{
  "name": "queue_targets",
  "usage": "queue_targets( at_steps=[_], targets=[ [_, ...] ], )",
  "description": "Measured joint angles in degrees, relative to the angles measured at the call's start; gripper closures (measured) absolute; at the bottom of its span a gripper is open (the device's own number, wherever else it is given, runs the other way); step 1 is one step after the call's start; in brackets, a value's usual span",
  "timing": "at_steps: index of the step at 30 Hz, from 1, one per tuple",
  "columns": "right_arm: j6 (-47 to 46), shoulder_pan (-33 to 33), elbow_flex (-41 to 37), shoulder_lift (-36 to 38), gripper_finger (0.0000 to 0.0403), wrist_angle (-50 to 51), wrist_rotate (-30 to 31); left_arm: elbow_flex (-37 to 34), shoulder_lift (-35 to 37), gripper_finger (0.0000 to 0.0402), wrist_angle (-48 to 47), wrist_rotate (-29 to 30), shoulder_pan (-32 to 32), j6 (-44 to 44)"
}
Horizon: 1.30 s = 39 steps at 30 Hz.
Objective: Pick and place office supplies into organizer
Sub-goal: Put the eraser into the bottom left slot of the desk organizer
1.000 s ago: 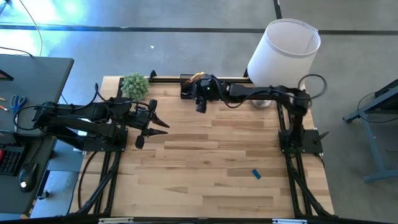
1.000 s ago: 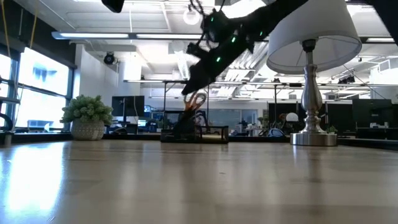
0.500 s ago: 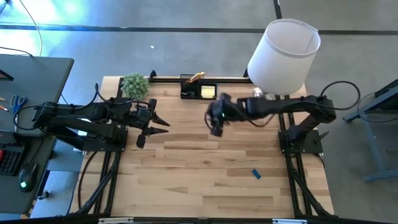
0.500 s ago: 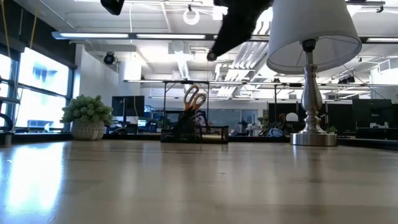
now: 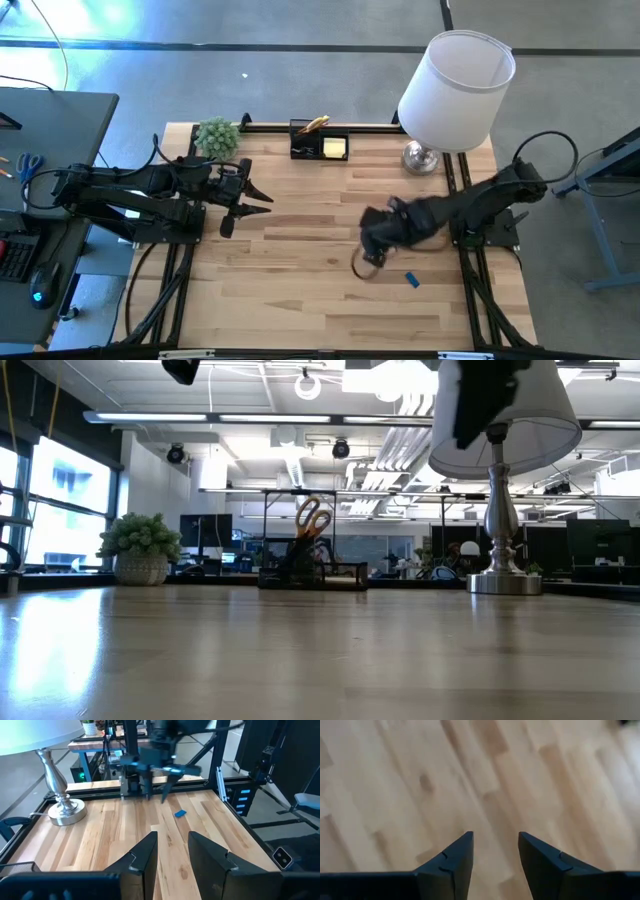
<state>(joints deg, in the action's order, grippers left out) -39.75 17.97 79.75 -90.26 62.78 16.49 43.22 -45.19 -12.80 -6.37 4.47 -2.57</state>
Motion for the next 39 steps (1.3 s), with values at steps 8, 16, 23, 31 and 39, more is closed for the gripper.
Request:
queue_targets(
  at_steps=[8, 16, 23, 31, 39],
  targets=[
    [-21.8, 13.0, 0.0, -0.1, 0.0257, 5.7, 7.5, 0.0, 0.0, 0.0305, 0.0, 0.0, 0.0, 0.8],
    [-40.2, 21.8, 0.0, -5.6, 0.0265, 11.9, 5.2, 0.0, 0.0, 0.0305, 0.1, 0.0, 0.0, 1.6],
    [-48.6, 27.7, 0.0, -10.0, 0.0263, 13.0, 2.4, 0.0, 0.0, 0.0305, 0.2, 0.0, 0.0, 1.7],
    [-54.1, 31.4, 0.0, -10.3, 0.0263, 14.6, -1.0, 0.0, -0.1, 0.0305, 0.2, 0.0, 0.0, 1.8],
    [-55.8, 32.3, -12.2, -8.3, 0.0263, 2.5, -5.9, 0.0, -0.1, 0.0305, 0.3, 0.0, 0.0, 1.7]
  ],
)
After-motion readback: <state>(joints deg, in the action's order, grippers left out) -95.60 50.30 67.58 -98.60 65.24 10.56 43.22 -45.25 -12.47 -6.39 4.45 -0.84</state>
